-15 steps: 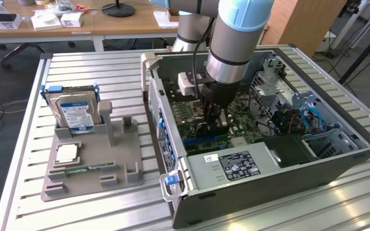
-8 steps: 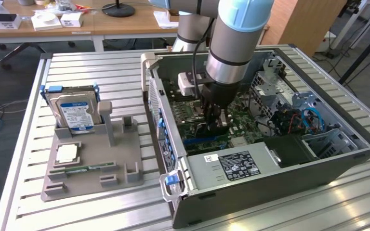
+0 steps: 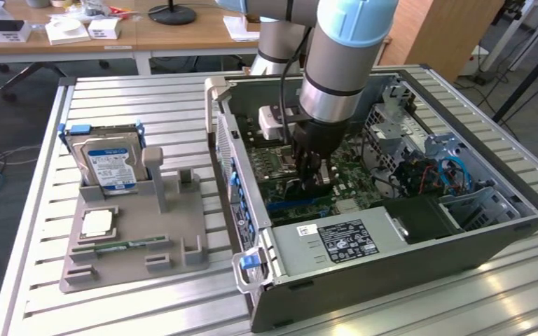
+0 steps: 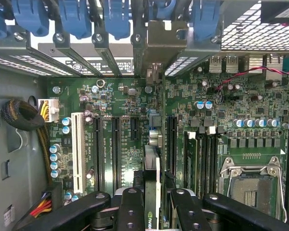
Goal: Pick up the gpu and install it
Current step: 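Insert the gpu into the slot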
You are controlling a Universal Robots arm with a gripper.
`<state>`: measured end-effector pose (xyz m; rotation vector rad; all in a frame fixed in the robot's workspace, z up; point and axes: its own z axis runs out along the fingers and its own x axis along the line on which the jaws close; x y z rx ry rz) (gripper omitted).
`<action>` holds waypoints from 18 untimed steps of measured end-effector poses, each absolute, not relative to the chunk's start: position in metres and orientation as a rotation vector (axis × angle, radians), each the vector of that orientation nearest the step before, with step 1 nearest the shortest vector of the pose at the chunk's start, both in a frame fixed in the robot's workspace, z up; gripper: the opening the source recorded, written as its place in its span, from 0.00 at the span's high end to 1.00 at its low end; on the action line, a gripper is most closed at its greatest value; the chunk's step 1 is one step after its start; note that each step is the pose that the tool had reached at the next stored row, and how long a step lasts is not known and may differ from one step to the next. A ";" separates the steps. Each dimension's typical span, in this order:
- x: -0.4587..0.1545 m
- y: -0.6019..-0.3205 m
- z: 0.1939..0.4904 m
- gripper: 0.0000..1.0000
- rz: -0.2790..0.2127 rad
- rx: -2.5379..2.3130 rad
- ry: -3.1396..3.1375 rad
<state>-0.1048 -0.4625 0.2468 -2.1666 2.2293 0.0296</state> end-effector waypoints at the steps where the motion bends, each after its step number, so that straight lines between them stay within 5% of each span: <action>1: -0.105 -0.463 0.247 0.74 0.029 -2.167 2.229; 18: -0.105 -0.463 0.248 0.74 0.029 -2.167 2.230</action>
